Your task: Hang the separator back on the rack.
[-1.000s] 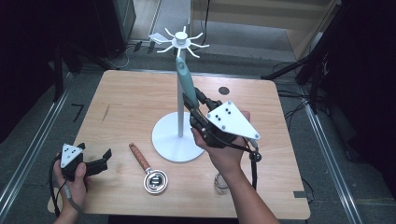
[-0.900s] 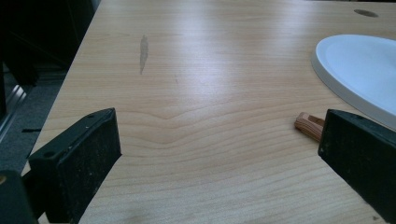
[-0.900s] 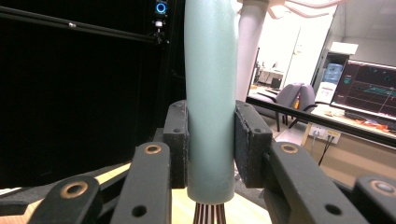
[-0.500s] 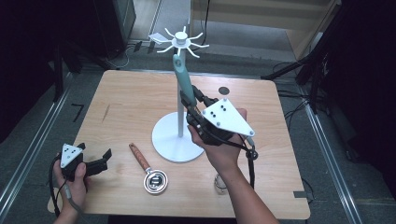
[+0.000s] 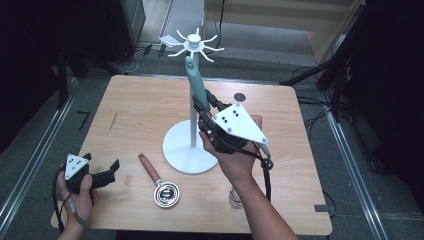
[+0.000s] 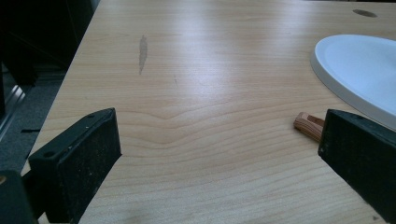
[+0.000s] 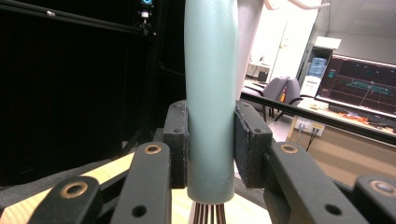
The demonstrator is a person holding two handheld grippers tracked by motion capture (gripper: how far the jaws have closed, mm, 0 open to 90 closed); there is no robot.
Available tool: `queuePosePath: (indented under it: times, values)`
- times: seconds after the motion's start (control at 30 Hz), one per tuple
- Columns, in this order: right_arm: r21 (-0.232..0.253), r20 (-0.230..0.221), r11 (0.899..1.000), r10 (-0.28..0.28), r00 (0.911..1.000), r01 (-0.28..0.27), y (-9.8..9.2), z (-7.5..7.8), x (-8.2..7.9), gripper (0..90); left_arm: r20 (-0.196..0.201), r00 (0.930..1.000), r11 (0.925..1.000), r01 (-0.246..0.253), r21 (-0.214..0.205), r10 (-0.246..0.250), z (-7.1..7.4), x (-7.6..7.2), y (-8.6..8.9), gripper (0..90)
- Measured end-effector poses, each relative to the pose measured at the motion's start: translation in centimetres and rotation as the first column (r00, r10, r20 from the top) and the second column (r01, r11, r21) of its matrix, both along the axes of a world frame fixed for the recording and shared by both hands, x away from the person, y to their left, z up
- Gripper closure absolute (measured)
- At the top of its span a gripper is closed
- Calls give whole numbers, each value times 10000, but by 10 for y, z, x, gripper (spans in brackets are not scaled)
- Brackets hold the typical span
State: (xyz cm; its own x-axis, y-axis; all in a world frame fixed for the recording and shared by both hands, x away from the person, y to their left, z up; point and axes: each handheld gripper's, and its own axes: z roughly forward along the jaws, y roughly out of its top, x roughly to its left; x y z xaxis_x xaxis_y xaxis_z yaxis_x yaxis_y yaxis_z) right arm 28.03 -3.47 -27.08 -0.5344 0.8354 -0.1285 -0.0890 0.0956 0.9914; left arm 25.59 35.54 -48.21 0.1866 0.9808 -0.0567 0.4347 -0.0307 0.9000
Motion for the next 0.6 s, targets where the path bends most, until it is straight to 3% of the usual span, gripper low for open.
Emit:
queuePosePath:
  times: [0.43,0.6]
  values:
    - [77,-195,9995,-308,9993,309,0,-2,6,694,-27,10000,10000,8,5,-8,0,0,0,0]
    - [338,-167,9993,-147,9998,153,-2,-1,7,613,-22,10000,10000,13,17,-13,0,0,0,0]
